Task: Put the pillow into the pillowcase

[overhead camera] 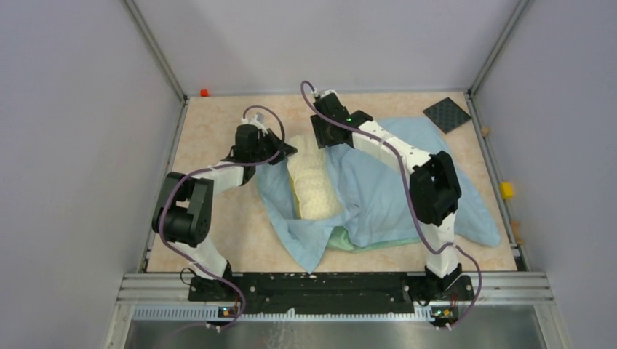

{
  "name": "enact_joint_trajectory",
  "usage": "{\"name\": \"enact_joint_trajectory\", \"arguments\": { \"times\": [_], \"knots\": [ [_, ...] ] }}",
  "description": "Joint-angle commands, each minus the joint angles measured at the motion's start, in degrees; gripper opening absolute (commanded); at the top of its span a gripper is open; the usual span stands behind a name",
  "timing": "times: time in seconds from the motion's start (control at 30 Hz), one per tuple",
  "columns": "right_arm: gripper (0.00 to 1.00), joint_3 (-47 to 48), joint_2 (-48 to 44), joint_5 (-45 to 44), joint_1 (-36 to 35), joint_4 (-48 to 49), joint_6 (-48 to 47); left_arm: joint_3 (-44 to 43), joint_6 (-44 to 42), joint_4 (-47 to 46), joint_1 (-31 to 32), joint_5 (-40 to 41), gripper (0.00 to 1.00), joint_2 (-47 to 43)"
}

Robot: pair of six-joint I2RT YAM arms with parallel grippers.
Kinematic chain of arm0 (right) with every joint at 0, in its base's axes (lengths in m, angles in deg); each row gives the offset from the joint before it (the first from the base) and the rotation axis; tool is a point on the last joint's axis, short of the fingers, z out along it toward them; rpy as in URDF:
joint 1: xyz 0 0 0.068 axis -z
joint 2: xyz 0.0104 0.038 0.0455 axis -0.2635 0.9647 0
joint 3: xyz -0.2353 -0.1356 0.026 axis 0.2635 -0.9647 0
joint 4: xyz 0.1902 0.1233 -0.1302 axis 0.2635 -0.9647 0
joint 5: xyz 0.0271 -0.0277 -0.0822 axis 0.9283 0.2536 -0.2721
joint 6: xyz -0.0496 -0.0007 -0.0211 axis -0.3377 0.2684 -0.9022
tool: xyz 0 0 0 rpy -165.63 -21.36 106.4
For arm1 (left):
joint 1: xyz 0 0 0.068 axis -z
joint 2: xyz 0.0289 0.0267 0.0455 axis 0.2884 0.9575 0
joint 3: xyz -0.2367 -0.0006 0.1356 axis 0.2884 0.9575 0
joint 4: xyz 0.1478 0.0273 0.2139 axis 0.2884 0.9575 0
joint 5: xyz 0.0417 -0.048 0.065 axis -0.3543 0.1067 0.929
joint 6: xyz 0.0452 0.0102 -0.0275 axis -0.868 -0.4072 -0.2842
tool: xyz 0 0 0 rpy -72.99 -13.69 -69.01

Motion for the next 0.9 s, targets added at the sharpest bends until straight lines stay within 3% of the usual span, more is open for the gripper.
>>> {"name": "enact_joint_trajectory", "arguments": {
  "times": [0.0, 0.13, 0.37, 0.43, 0.67, 0.8, 0.87],
  "knots": [
    [0.54, 5.3, 2.7, -3.9, -1.1, -1.3, -1.2, 0.7, 0.3, -4.9, 2.3, -2.9, 0.00, -0.6],
    [0.49, 5.7, 4.1, -5.4, -1.9, -1.3, -1.2, 1.0, 0.6, -5.2, 3.1, -3.4, 0.00, 0.1],
    [0.16, 9.2, 6.2, -9.9, -1.9, -5.3, -0.9, 1.1, -0.2, -4.3, 3.3, -3.3, 0.00, -0.5],
    [0.00, 10.3, 6.5, -10.8, -1.9, -6.5, -0.9, 1.1, -0.5, -3.8, 3.3, -3.4, 0.00, -0.6],
    [0.00, 23.3, 7.4, -4.3, -3.2, -11.9, 2.7, 0.8, 0.4, -4.2, 5.1, -6.0, 0.00, 0.0],
    [0.00, 35.6, 9.4, -0.3, -7.0, -14.9, 6.8, -0.8, 5.9, -8.8, 12.2, -3.0, 0.00, 0.9],
    [0.00, 36.8, 8.4, 0.3, -8.6, -15.0, 9.9, -1.5, 12.5, -14.3, 12.9, -1.4, 0.00, 3.1]
  ]
}}
